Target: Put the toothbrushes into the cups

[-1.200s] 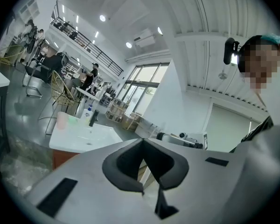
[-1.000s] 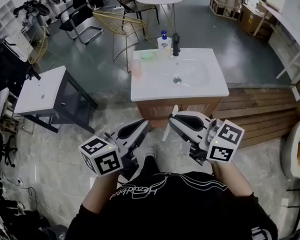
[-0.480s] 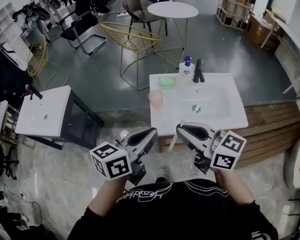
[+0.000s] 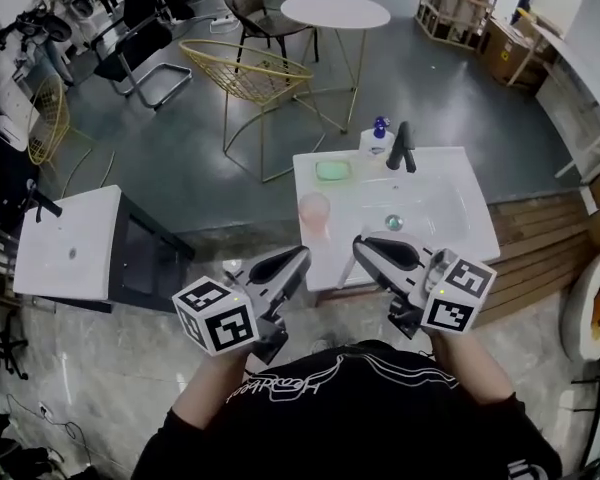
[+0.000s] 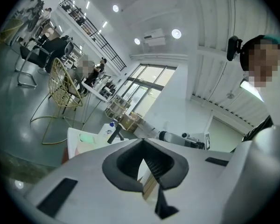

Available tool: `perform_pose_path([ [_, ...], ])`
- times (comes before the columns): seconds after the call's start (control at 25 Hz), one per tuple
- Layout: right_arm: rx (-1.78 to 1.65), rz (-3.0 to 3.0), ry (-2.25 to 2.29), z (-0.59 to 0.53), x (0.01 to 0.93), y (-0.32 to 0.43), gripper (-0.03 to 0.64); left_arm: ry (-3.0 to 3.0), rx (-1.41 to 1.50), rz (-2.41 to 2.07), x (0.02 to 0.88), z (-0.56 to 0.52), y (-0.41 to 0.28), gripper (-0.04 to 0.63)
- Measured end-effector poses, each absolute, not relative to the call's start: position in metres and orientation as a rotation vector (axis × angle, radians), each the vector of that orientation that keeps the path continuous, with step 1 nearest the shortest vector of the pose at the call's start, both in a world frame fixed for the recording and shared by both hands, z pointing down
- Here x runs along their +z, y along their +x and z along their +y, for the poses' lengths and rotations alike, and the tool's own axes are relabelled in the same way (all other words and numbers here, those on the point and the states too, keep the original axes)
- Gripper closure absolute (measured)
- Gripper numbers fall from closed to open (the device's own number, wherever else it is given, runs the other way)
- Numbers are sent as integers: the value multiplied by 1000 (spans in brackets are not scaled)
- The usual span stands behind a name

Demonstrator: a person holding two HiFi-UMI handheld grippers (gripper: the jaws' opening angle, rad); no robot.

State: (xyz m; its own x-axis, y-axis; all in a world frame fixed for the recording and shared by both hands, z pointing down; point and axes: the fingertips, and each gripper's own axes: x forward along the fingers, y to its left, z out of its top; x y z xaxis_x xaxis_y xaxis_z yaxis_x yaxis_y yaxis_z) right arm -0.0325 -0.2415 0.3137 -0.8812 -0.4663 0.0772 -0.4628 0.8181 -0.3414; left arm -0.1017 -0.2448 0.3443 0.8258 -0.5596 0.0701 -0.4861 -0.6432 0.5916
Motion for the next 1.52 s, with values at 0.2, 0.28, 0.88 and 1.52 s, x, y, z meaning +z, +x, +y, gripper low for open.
perform_pose_path([
  [0.2,-595,2948,-796,-271,322,-26,580,2349,-139,-776,359,-270,-100,589],
  [0.28,-631,2929,-785,-284,326,-23,580,2334,-140,-791,362,-281,-100,589],
  [0.88,-582,3021,-728,-388,351,-41,580,2225,-161,-896,385,-360,-111,589],
  [1.52,-592,3043,-691,-431,419,-66,580,2044,-122,-1023,462,-389,-130,590],
])
